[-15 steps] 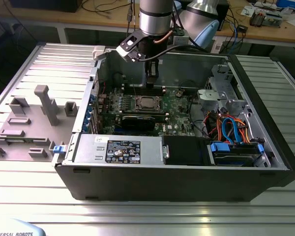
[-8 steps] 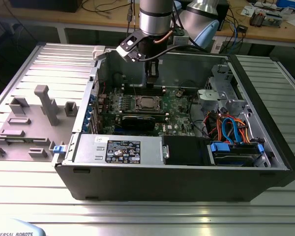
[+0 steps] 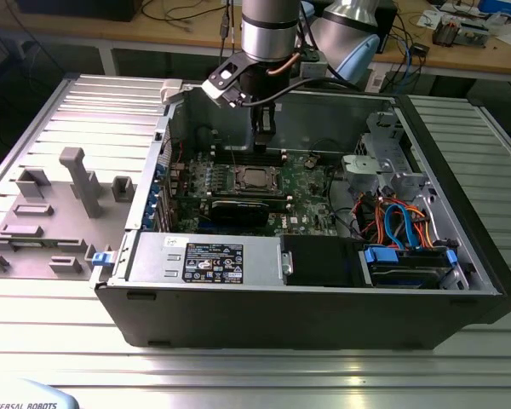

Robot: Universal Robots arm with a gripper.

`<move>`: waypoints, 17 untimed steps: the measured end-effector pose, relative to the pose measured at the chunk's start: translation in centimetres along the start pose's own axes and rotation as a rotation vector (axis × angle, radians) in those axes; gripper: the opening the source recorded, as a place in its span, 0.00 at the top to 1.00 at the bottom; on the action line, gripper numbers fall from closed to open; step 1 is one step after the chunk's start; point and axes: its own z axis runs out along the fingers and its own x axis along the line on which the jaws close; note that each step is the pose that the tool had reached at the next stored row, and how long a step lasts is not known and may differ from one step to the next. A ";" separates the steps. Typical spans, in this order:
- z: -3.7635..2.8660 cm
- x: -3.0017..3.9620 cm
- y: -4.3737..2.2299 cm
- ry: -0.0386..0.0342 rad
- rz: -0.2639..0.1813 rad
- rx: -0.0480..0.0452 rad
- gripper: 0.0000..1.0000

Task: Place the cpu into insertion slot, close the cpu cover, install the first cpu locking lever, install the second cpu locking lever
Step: 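Install the first cpu locking lever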

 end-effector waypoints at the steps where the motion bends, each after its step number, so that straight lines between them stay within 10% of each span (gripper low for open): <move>1: 0.00 0.00 0.00 0.0000 -0.002 0.0000 0.89; 17: 0.00 0.00 0.00 0.0027 -0.217 -0.0053 0.89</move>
